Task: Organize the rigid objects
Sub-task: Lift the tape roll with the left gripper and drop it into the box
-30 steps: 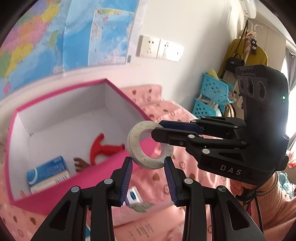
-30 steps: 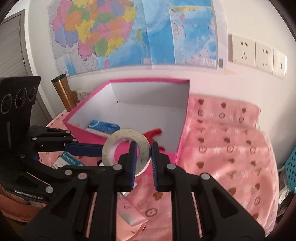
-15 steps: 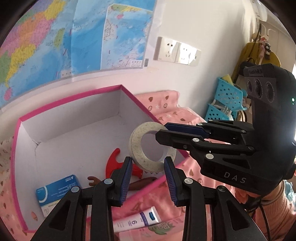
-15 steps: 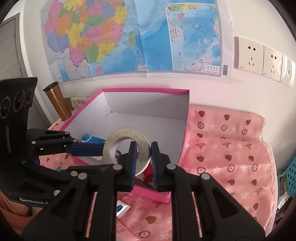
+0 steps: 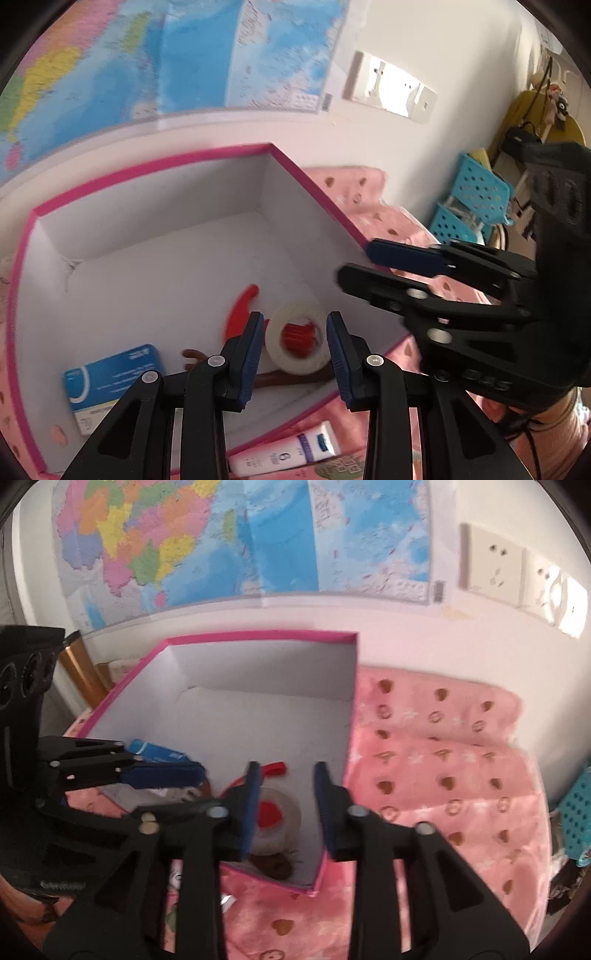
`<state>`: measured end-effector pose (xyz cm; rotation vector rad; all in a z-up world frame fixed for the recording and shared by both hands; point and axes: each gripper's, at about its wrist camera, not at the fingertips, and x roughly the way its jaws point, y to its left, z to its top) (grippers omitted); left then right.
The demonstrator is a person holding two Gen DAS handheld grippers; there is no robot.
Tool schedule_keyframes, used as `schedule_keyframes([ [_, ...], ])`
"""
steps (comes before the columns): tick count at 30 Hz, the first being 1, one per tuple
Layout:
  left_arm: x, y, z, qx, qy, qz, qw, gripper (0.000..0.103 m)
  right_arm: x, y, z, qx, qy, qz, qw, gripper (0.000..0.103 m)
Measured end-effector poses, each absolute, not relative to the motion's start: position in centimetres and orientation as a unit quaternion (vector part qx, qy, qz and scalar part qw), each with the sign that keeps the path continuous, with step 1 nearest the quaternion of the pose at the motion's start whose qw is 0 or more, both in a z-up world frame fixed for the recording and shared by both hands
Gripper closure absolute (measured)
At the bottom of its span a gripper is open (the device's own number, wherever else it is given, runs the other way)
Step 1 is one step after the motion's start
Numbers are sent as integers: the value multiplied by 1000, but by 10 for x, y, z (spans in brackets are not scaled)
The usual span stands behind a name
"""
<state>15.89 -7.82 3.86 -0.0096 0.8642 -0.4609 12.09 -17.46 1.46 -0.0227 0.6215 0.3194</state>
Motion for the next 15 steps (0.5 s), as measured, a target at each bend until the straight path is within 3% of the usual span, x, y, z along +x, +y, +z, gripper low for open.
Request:
schedule_keyframes([
  [15,76,-31,62,13,327,-208,922,64,55,-188,-2,49,284,245,925,63],
])
